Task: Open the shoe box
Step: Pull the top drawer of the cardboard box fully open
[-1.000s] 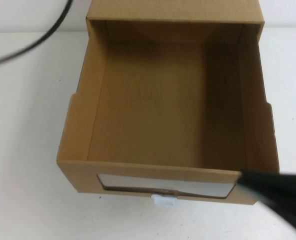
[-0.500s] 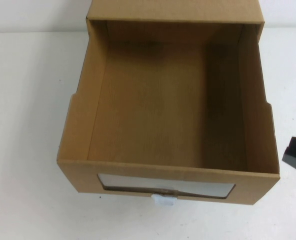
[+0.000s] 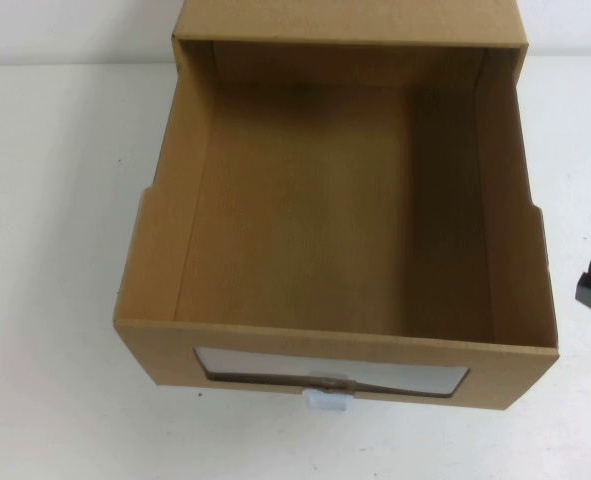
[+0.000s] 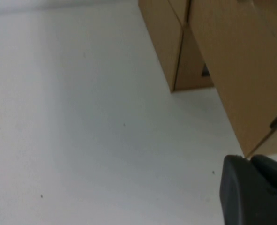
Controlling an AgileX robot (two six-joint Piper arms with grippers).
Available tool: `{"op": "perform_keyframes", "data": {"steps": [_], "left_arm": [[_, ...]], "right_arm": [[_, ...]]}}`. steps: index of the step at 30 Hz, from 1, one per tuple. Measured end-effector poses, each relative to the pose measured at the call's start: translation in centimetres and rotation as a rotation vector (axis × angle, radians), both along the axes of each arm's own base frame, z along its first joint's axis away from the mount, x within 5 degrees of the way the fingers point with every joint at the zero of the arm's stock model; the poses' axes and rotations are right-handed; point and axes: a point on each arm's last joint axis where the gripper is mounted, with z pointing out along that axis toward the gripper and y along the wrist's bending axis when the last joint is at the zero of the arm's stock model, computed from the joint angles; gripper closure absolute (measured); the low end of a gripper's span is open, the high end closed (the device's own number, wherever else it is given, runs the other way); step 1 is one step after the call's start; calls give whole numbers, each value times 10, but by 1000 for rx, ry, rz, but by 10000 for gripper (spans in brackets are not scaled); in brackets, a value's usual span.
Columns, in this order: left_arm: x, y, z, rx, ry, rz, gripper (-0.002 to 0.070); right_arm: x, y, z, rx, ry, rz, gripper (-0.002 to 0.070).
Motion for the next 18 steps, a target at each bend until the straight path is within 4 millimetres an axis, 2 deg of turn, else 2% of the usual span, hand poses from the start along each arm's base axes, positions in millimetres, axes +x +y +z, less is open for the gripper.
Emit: {"op": "perform_keyframes", "data": {"steps": [8, 18], "left_arm": [[-7, 0, -12, 35, 152, -24, 675], [-8, 0, -14, 40, 172, -26, 675]], "right_arm": [[0, 0, 0, -1, 1, -3, 694], [-1, 1, 1, 5, -4, 20, 694]]}}
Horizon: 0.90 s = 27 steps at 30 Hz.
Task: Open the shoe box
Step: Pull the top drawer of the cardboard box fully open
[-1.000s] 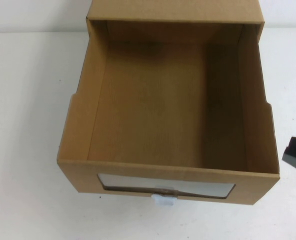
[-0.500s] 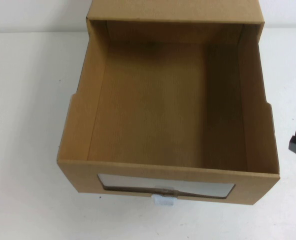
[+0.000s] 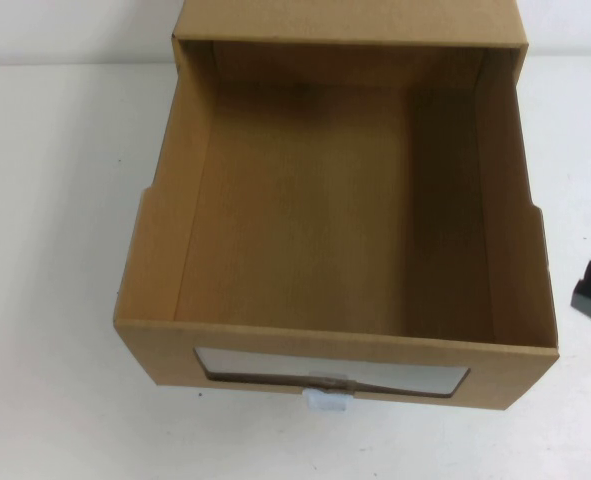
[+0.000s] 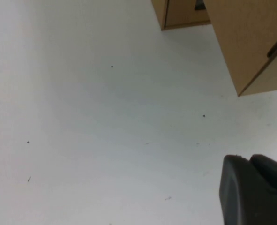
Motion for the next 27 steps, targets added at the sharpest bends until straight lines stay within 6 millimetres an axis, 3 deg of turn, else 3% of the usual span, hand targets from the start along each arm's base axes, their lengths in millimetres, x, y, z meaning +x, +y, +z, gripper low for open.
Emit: {"op": "perform_keyframes", "data": {"steps": [4, 9, 17, 23, 27], "left_arm": [[0, 0, 0, 0, 0, 0, 675], [0, 0, 0, 0, 0, 0, 675], [0, 0, 0, 1, 3, 0, 675], [0, 1, 0, 4, -1, 21, 675], [-8, 2, 1, -5, -40, 64, 675]], "right_arm": [[-2, 2, -1, -15, -32, 31, 694], [2, 3, -24, -81, -10, -40, 694], [-16, 23, -54, -31, 143, 157, 694], [-11, 18, -58, -29, 158, 101, 694], [2, 6, -61, -2, 161, 5, 694]]}}
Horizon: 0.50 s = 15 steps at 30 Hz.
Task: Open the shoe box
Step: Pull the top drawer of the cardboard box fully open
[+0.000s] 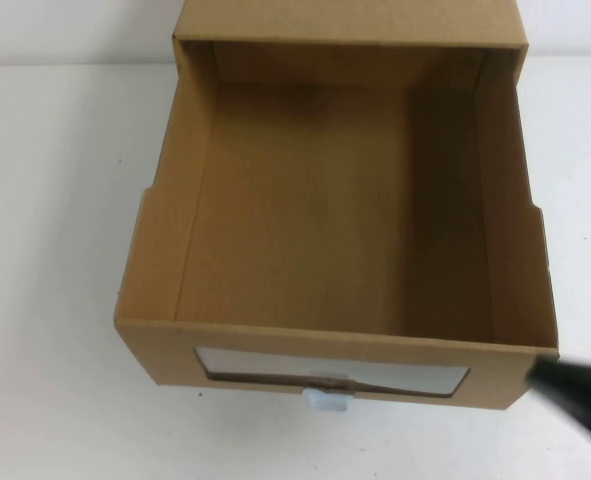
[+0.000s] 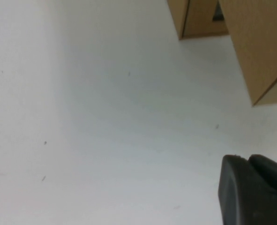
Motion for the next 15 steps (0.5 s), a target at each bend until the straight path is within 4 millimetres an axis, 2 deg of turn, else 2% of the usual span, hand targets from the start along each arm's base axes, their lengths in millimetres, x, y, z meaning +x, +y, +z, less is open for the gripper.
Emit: {"op": "perform_keyframes", "data": {"steps": [4, 7, 11, 15], "left_arm": [[-6, -4, -3, -82, -114, 29, 675], [2, -3, -15, -146, -264, 85, 675], [18, 0, -47, -287, -452, 153, 676], [31, 1, -92, -337, -450, 179, 676]], "right_arm": [[15, -16, -5, 35, -8, -108, 694], [26, -35, -8, 79, -28, -225, 694], [29, -62, -14, 132, -78, -395, 694], [24, -85, -23, 168, -139, -569, 694]]}}
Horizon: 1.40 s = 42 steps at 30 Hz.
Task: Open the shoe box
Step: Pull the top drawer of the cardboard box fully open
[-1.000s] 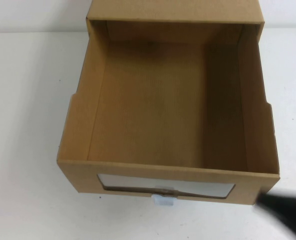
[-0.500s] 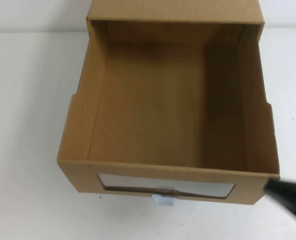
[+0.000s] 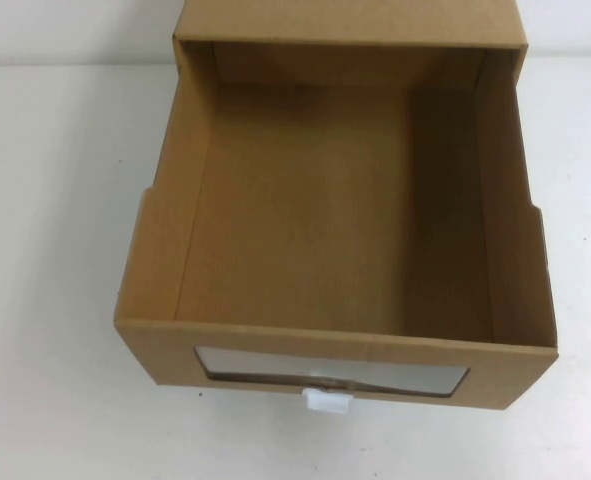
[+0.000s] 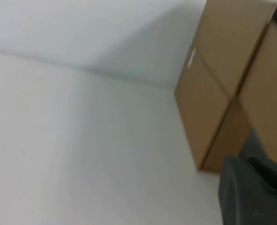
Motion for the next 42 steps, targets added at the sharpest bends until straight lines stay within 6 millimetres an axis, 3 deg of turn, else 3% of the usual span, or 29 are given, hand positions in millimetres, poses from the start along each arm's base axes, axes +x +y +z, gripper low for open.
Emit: {"op": "perform_keyframes", "data": {"steps": [4, 8, 14, 20, 25, 33, 38, 42], "left_arm": [[6, -2, -30, 55, 63, -31, 676], [8, -3, -43, 93, 80, -48, 676], [9, -3, -43, 85, 50, -44, 676], [9, -5, -51, 69, 91, -61, 676], [7, -8, -54, 112, 115, -118, 676], [8, -5, -51, 106, 82, -88, 677], [9, -3, -52, 56, 94, -52, 677], [7, -1, -61, 54, 205, -50, 678]], "right_arm": [[-9, -13, -12, 62, -35, -146, 694], [-15, -16, -22, 77, -63, -222, 694], [-15, -17, -24, 88, -67, -259, 694], [-11, -15, -32, 209, 55, -231, 694], [-15, -18, -65, 250, 371, -307, 694], [-18, -27, -135, 312, 387, -414, 694], [-18, -28, -144, 294, 432, -427, 694], [-19, -29, -147, 255, 454, -442, 694]]}}
